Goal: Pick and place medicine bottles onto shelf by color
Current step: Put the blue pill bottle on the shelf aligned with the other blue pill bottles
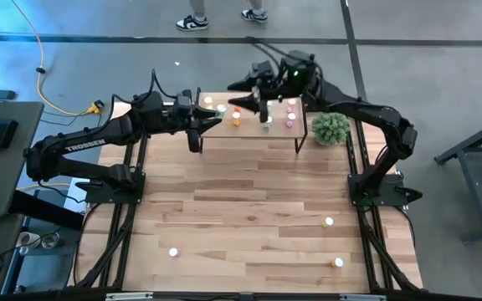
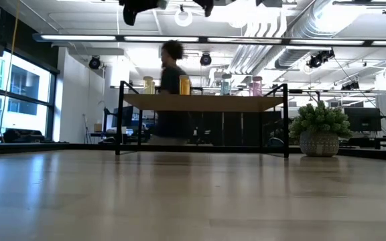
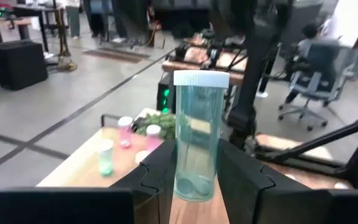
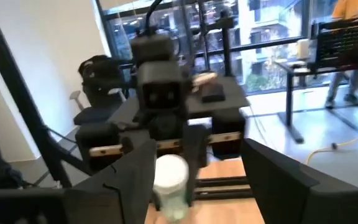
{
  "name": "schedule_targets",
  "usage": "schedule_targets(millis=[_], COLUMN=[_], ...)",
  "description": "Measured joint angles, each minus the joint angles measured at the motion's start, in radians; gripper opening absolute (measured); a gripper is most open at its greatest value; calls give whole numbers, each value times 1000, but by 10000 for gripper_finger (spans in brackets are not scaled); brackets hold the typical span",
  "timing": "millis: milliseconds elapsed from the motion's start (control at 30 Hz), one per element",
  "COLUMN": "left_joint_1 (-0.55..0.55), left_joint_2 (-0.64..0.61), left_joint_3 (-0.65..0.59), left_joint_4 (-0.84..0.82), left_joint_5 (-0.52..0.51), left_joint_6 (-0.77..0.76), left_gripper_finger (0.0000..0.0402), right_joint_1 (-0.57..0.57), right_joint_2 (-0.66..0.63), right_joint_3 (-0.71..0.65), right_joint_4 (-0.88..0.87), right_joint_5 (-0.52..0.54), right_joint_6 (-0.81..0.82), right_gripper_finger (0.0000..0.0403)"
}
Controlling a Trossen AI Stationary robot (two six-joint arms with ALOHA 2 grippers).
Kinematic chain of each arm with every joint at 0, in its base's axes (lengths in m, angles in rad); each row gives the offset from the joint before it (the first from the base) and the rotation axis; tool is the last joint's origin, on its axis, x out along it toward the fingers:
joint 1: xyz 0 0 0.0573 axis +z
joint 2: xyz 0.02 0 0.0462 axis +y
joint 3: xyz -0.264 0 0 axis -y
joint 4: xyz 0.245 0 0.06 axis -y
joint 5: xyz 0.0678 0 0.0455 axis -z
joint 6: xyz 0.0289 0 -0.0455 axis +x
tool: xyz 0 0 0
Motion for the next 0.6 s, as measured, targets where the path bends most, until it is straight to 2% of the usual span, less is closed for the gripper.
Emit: schedule_targets(millis=[100,233,433,600], left_joint_1=[1,1,1,1], left_joint_2=[6,25,56,67], left_joint_3=[0,0,1,1], left_joint_4=[-28,-38,-40,-45], left_joint_5=[-15,-15,-12,-12], left_joint_6=[15,15,15,15], left_gripper_finger=[95,95,95,95], right_joint_1=[-57,-103,-97,-62], right_joint_2=[-8,7,92,134], right_joint_3=[38,172,379,407], right_joint_4=[-40,-195,-520,-701], right_joint_5=[-7,-2,-3,-1], right_joint_6=[-9,-97,-240,-320], right_gripper_finger=[227,224,224,224])
